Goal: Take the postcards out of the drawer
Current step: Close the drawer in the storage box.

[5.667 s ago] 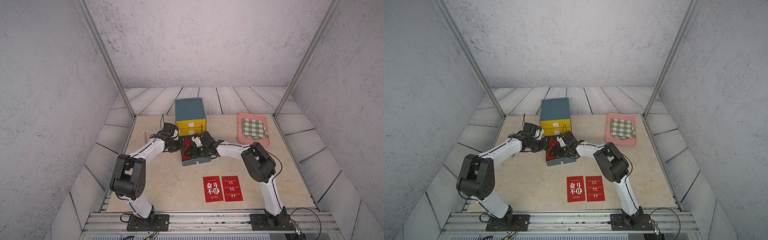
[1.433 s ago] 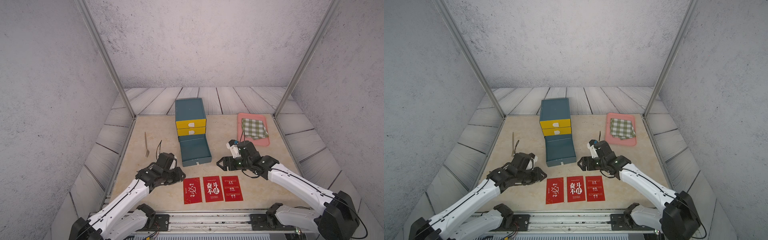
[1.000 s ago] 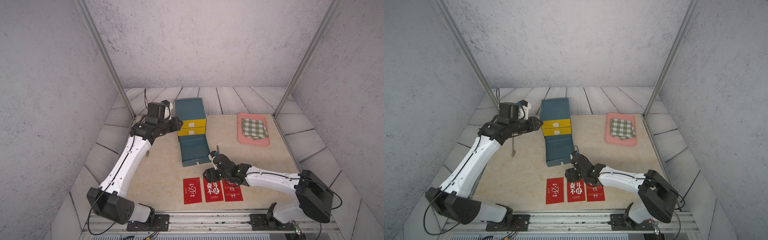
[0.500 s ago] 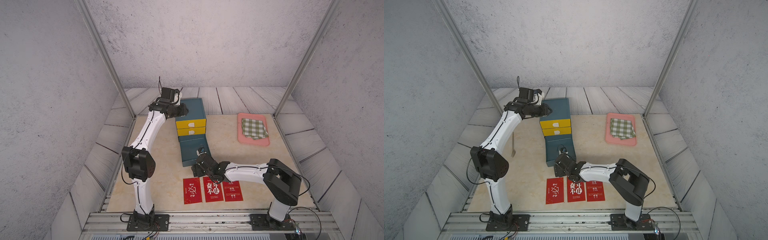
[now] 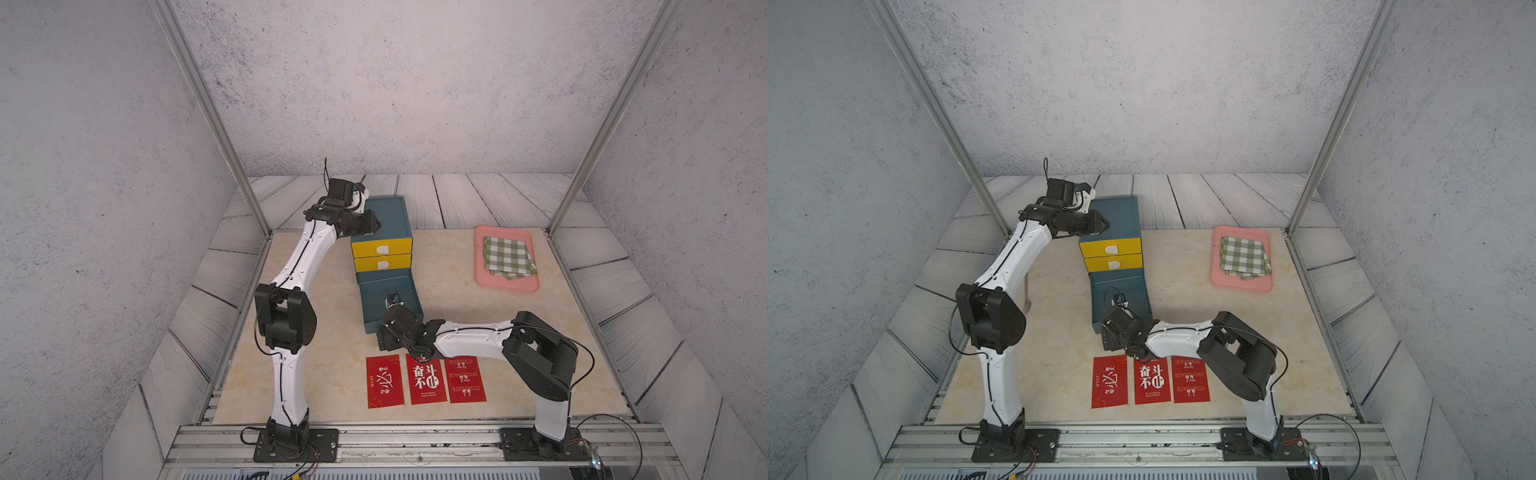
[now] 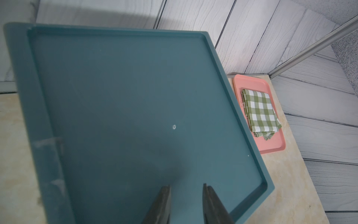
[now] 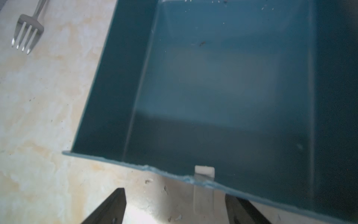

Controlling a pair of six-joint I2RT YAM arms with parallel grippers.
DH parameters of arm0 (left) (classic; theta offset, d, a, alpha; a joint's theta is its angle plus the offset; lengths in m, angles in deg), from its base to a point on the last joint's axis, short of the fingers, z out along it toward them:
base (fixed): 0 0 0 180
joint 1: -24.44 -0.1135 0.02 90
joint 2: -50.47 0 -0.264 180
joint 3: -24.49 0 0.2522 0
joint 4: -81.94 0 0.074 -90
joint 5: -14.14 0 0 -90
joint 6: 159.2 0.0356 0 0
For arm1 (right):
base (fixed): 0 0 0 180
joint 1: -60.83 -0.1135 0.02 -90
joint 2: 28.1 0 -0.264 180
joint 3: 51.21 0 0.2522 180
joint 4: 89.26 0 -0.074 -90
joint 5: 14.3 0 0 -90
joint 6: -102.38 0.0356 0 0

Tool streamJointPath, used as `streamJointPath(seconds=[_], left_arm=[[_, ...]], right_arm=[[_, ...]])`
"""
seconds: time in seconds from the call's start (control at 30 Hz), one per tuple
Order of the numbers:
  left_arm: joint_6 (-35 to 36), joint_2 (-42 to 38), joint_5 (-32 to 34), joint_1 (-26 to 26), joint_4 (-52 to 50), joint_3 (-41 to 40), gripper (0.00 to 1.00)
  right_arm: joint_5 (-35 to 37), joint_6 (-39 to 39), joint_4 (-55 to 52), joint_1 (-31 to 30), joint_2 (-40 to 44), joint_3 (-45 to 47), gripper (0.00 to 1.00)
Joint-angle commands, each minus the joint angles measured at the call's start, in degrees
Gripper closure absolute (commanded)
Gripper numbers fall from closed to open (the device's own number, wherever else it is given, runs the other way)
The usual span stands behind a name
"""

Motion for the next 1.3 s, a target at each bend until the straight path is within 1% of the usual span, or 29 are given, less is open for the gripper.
streamJointPath(seconds=[0.0, 0.27, 0.5, 0.67, 0.83, 1.27], left_arm=[[1.0, 0.6, -1.1, -0.1, 0.9, -1.4, 0.68], [0.9, 0.5, -1.5, -0.2, 1.3, -3.0, 0.71], [1.0, 0.9, -1.9, -0.2, 1.1, -3.2, 0.71], [1.0, 0.9, -2.2, -0.2, 1.2, -3.5, 0.71], [0.7, 0.6, -2.7, -0.2, 1.3, -3.9, 0.72], [0.8, 0.1, -3.1, -0.2, 1.3, -4.7, 0.73]], right_arm=[[2.4, -0.2, -0.6, -0.2, -2.5, -1.7, 0.15], [4.2, 0.4, 1.3, 0.4, -4.7, -3.1, 0.15], [6.8, -0.9, 2.2, 0.6, -6.1, -5.6, 0.15], [9.7, -2.6, 6.0, 1.0, -7.7, -6.2, 0.15], [11.4, -3.2, 8.4, 2.0, -10.6, -8.7, 0.15], [13.2, 1.6, 12.9, 5.4, -16.9, -15.3, 0.16]])
